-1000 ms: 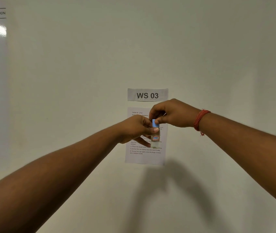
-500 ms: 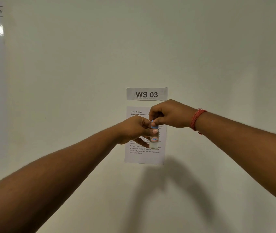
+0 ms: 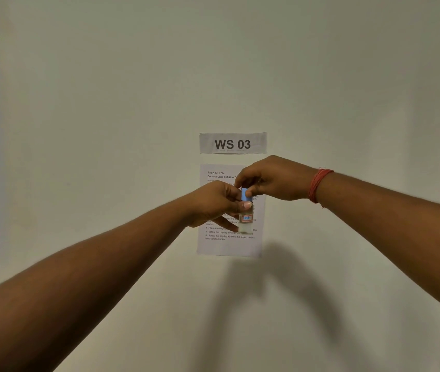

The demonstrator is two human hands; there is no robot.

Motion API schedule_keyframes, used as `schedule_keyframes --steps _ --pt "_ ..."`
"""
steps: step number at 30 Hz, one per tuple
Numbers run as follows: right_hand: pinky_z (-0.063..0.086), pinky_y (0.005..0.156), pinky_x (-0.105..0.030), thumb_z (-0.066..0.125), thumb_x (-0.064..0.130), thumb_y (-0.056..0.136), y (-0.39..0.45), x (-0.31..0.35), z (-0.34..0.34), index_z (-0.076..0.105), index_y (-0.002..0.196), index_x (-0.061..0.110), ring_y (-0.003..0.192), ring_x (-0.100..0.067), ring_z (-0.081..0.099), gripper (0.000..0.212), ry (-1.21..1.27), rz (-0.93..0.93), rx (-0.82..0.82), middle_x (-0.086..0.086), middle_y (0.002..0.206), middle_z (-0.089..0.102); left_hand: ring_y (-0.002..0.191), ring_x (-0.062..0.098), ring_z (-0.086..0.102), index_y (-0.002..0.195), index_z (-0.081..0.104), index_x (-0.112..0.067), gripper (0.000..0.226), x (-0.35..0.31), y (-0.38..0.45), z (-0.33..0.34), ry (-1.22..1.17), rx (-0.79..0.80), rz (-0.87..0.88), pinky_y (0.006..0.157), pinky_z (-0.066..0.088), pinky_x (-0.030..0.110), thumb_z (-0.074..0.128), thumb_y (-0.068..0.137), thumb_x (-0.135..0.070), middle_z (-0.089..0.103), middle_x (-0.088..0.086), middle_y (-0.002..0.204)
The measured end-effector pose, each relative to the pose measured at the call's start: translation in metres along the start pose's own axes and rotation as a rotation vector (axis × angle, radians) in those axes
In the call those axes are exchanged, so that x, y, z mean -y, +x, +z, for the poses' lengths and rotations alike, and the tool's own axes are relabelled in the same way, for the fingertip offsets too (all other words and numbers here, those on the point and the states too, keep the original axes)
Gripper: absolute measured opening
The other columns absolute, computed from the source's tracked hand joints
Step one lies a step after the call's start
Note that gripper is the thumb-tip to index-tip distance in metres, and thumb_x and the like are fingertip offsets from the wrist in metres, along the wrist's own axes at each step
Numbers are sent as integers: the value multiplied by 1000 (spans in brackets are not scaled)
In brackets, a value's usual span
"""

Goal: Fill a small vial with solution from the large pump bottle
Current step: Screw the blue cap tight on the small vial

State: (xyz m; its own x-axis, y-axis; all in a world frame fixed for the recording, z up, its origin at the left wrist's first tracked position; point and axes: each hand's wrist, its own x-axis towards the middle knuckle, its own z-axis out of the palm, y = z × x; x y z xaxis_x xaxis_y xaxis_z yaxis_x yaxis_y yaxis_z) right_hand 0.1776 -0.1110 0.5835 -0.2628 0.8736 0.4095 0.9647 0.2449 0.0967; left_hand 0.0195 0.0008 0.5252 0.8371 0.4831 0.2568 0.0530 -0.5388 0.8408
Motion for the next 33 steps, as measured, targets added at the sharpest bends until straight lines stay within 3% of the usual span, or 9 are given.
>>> schedule_keyframes --steps 4,8,11,16,21,25,28,33 --pt "46 71 -20 68 29 90 2 -1 2 67 101 24 84 -3 62 12 -12 5 -28 9 92 71 102 27 75 112 72 -2 23 4 1 0 -25 4 13 78 64 41 69 95 -18 76 17 108" --pt "46 66 -24 65 35 91 5 -2 6 67 98 20 78 -12 59 17 -87 10 -43 4 86 68 103 28 74 113 72 0 25 6 3 0 -18 8 11 83 64 45 69 95 -17 75 18 109" --pt "46 69 -24 62 39 91 6 -2 7 66 104 22 82 -10 57 22 -152 -5 -33 8 92 65 102 28 74 113 72 0 24 6 3 0 -3 5 3 85 63 48 69 96 -17 76 18 108" --pt "39 72 -12 63 27 93 0 -3 0 66 111 25 84 2 56 18 -69 -49 -20 16 97 62 98 23 76 113 73 -3 23 3 4 1 9 -4 -9 81 64 43 69 95 -18 77 14 107" --pt "49 77 -25 65 27 92 -2 -2 2 68 104 21 89 -10 62 13 -75 -38 -7 7 98 70 99 23 76 114 72 -1 26 4 4 3 -1 1 -6 80 64 42 69 95 -17 77 14 106" --pt "47 71 -25 62 36 93 -1 -3 6 68 100 20 84 -12 60 19 -147 -12 -27 4 91 68 96 21 76 112 72 -1 23 6 2 5 -13 24 9 72 63 33 68 96 -16 77 14 105" --pt "48 74 -27 61 39 93 -2 -4 7 68 105 21 86 -12 59 23 -152 -5 -28 5 96 68 97 22 76 113 72 0 24 6 3 6 -12 22 6 72 63 33 69 95 -16 77 15 106" --pt "45 80 -21 63 28 93 -6 -5 3 67 115 23 92 -7 59 22 -52 -30 -49 10 105 66 96 21 76 109 74 -5 19 4 2 6 9 14 -4 74 63 35 68 95 -18 77 13 105"
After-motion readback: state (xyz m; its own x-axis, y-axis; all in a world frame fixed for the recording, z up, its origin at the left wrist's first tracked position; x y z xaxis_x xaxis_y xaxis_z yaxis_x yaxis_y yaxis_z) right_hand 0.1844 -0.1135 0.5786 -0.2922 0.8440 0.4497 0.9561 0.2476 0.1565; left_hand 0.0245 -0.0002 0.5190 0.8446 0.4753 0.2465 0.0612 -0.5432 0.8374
